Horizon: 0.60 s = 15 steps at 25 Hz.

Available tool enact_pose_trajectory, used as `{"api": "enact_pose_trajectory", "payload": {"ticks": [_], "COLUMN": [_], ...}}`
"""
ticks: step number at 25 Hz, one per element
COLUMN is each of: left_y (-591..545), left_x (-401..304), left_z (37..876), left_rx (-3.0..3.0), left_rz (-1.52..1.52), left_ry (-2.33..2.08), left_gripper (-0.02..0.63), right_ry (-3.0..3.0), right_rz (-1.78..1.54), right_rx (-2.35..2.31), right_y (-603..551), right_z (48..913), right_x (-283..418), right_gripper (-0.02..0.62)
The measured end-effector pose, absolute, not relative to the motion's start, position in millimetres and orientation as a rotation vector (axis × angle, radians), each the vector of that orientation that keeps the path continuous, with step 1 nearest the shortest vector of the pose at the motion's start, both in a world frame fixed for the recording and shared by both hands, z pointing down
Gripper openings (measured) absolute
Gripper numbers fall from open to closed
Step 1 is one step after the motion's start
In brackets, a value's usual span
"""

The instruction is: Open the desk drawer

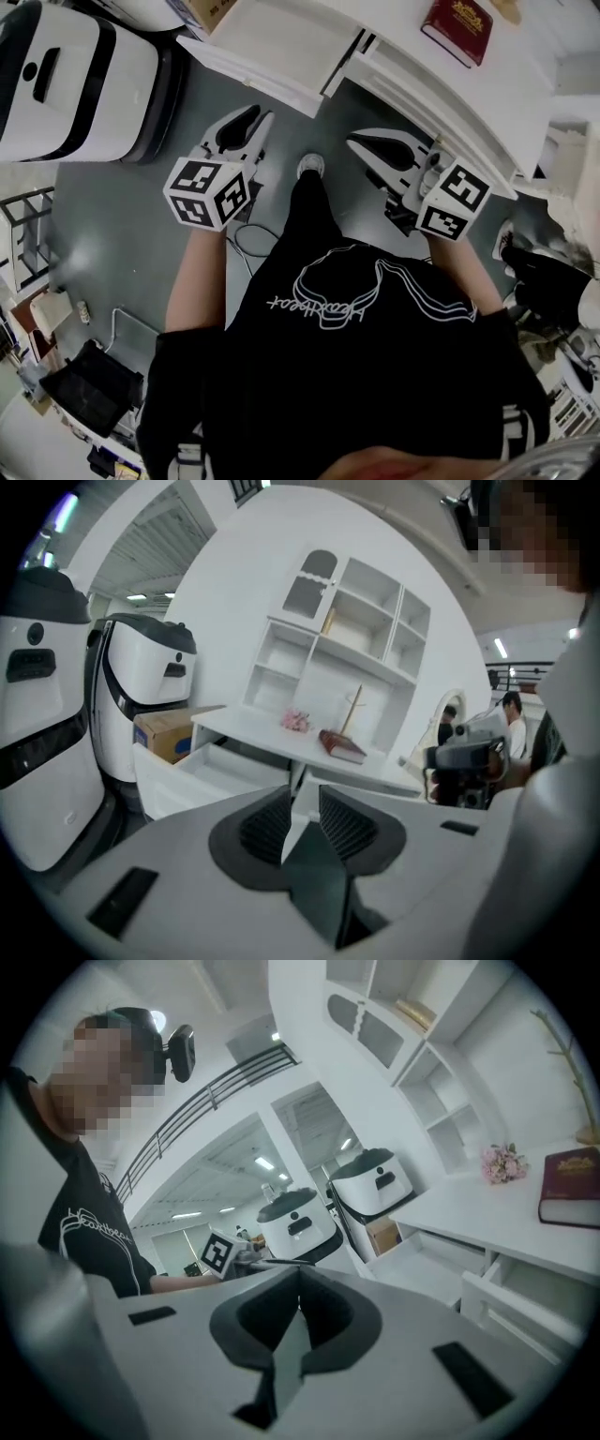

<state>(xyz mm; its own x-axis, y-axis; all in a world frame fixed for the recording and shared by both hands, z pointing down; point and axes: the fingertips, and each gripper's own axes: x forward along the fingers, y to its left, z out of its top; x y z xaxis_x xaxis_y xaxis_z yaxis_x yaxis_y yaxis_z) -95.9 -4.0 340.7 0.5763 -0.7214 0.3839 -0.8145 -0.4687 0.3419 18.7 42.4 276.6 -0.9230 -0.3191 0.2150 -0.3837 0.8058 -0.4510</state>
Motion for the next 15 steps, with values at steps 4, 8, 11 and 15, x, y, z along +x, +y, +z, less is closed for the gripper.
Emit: {"api": "enact_pose_trajectory", "payload": {"ticks": [4,8,11,15], "left_y": [36,67,86,101], "left_x": [-71,-57,-40,-21], "left_z": [267,215,187,165], "left_rx": [2.418,2.438,2.494,2.583], "left_rz": [0.096,0.024,0.002,0.047], "left_ry": [-1.175,-1.214,-1.173,-1.136], "left_gripper": [0.092,0.046,0.007,0.005], "right_ry": [-2.946,-3.0,-3.034,-3.062], "right_rz": [0.674,0.607,0.544,0.431], "right_rx": [0.558,0.586,0.609,0.655], "right_y": [62,80,90,102], "right_z": [235,201,178,155], "right_x": [28,42,52,60], "right_gripper": [0.006,0.005,0.005,0.005]}}
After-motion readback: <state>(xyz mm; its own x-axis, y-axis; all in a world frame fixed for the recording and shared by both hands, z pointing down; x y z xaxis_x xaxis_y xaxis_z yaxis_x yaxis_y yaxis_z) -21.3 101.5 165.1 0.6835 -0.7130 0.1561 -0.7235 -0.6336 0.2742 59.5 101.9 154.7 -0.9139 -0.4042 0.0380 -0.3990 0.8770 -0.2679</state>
